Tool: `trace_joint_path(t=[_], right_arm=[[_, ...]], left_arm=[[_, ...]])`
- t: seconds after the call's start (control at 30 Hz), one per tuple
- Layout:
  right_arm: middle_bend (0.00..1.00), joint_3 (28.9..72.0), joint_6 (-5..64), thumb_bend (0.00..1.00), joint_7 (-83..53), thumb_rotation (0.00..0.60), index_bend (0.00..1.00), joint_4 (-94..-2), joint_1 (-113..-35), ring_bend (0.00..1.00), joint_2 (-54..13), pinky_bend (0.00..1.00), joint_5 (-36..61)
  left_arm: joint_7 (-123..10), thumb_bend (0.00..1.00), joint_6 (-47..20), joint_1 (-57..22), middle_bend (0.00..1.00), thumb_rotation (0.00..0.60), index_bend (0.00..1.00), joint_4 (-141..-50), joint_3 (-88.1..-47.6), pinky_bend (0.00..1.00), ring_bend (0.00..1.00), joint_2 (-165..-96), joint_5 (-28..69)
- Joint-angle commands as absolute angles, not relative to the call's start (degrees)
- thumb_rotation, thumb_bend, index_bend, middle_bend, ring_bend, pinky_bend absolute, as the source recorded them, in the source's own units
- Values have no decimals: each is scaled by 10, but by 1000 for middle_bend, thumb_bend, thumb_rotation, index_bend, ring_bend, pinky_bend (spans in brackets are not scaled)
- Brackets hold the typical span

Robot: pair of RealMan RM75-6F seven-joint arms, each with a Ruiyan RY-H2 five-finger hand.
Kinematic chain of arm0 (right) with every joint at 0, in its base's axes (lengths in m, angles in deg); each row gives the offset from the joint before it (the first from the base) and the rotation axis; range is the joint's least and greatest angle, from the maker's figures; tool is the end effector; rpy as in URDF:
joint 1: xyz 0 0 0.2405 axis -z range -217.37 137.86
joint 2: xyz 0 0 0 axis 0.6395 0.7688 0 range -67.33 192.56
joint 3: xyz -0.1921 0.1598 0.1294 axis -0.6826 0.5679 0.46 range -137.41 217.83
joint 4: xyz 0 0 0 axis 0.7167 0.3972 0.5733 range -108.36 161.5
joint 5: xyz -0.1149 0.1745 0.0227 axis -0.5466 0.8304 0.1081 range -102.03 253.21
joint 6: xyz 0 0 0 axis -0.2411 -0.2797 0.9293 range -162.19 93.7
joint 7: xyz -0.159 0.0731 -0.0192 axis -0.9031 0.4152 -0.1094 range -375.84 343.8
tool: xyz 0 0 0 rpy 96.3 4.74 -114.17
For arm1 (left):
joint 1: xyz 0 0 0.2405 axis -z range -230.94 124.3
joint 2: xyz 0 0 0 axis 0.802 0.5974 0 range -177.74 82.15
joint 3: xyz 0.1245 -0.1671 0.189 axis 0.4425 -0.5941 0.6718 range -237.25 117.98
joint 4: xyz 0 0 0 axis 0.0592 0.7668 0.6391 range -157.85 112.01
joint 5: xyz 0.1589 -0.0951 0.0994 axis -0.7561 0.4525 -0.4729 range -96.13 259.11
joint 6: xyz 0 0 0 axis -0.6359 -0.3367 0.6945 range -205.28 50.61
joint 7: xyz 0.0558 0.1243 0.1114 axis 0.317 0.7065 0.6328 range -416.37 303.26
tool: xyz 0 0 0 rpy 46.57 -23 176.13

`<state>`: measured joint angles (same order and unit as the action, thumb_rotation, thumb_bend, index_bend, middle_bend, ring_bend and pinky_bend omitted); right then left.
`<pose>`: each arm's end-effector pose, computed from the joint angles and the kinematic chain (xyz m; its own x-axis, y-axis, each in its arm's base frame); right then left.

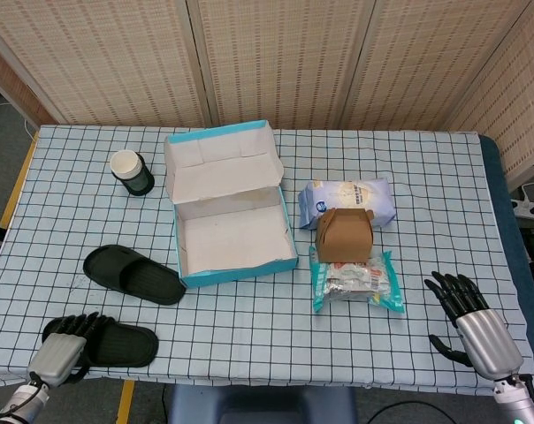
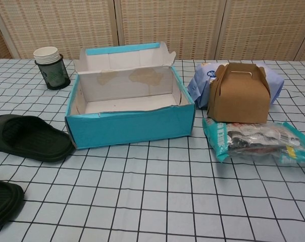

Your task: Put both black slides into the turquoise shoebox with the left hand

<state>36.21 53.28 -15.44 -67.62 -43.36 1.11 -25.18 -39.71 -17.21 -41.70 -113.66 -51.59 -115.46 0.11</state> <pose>-0.3020 -0.1767 0.1526 0.4133 -0.0879 0.9063 -0.8924 -0.2369 0.3840 -0.3682 0.1857 0.0620 0.5913 0.5177 0.6183 0.7852 -0.1948 -0.5878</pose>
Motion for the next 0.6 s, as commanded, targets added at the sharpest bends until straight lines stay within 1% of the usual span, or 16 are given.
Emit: trace_joint_path(t=[0.03, 0.1, 0.13, 0.17, 0.2, 0.23, 0.27, 0.33, 0.4, 0.6], right_arm=[[0, 362, 533, 161, -154, 600, 0, -676, -434, 0, 11, 0, -252], [0, 362, 532, 161, -154, 600, 0, -677, -434, 0, 12, 0, -251], [0, 362, 532, 161, -154, 600, 0, -677, -434, 0, 12, 0, -251], [0, 362, 532, 161, -154, 600, 0, -677, -434, 0, 12, 0, -251], [0, 362, 532, 162, -154, 600, 0, -677, -434, 0, 13, 0, -251], [0, 362, 532, 161, -153, 600, 0, -677, -433, 0, 13, 0, -251], [0, 362, 532, 161, -154, 600, 0, -677, -434, 0, 13, 0, -250], [0, 361, 531, 161, -153, 600, 0, -678, -434, 0, 13, 0, -251], [0, 361, 530, 161, -154, 600, 0, -678, -434, 0, 13, 0, -251], [0, 361, 529, 161, -156, 600, 0, -679, -434, 0, 12, 0, -251]], left_arm=[[-373, 330, -162, -420, 0, 600, 0, -1123, -519, 109, 0, -1168, 6], [-362, 335, -158, -422, 20, 600, 16, -1118, -520, 164, 8, -1177, 11], [-363, 339, -157, -422, 65, 600, 59, -1117, -521, 217, 41, -1179, 11], [-367, 343, -152, -423, 153, 600, 132, -1115, -522, 290, 114, -1181, 8], [-371, 343, -147, -424, 212, 600, 178, -1113, -522, 329, 170, -1183, 4], [-376, 346, -142, -426, 309, 600, 244, -1111, -522, 384, 264, -1185, -1], [-387, 349, -135, -427, 378, 600, 287, -1109, -521, 422, 326, -1186, -10], [-404, 356, -125, -428, 463, 600, 346, -1105, -519, 476, 391, -1187, -24], [-424, 359, -115, -430, 503, 600, 383, -1100, -517, 507, 425, -1187, -39], [-459, 358, -85, -434, 509, 600, 392, -1096, -518, 520, 437, -1180, -65]])
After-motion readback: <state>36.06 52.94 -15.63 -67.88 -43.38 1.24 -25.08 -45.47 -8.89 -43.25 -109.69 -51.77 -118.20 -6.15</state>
